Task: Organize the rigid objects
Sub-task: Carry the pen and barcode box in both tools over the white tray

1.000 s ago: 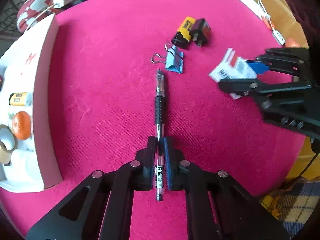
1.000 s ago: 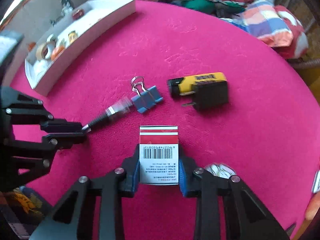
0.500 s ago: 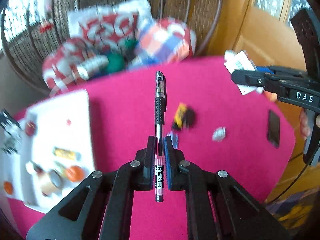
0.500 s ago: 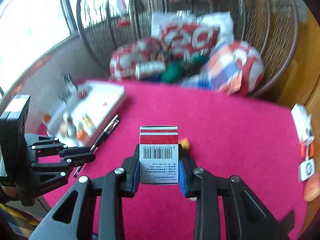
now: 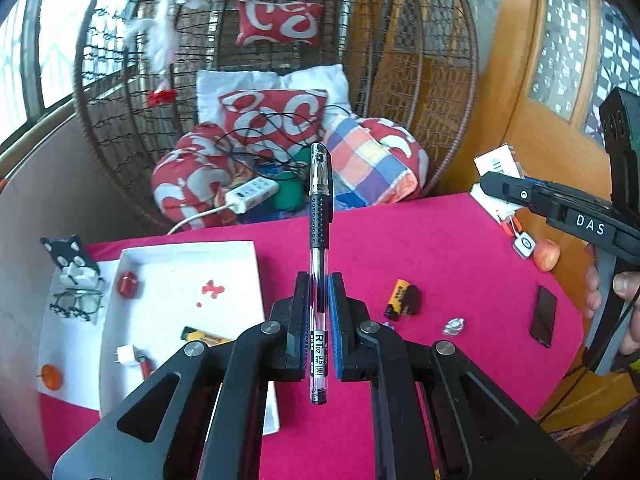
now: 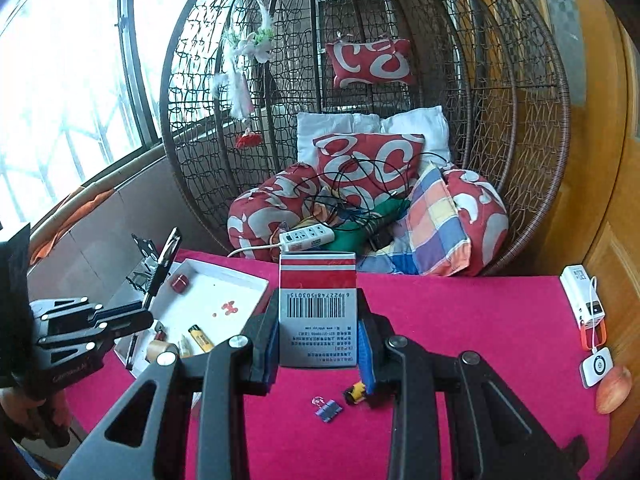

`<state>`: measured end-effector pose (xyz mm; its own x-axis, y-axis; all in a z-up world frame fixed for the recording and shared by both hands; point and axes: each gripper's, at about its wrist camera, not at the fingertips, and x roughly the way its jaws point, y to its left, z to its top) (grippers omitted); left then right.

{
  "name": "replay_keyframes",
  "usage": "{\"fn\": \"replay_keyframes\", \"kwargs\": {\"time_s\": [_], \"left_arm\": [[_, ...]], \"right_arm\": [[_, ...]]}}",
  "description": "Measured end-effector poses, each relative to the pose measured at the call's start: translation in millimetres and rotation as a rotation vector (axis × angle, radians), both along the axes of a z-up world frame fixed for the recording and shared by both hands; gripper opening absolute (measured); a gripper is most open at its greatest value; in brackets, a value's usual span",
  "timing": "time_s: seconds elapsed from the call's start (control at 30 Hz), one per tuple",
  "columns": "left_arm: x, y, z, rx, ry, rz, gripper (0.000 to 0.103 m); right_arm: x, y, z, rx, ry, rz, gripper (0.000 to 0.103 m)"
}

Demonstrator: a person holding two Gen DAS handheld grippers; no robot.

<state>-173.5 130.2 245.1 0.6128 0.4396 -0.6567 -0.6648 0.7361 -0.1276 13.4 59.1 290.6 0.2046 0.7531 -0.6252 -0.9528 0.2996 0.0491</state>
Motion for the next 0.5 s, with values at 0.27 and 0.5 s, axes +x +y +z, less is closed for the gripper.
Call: {"fn": "replay_keyframes", "kwargs": {"time_s": [0.27,0.5], "left_arm": [[-35,20,1,-0.008,-0.019,0.054,0.008],[-58,36,1,-0.012,-0.029,0.081,0.008]], "right_arm": [[-33,26,-1,-0.004,-0.008,0.060,0.031],[-54,46,-5,-0.014,-0.004,0.098,0.031]]}}
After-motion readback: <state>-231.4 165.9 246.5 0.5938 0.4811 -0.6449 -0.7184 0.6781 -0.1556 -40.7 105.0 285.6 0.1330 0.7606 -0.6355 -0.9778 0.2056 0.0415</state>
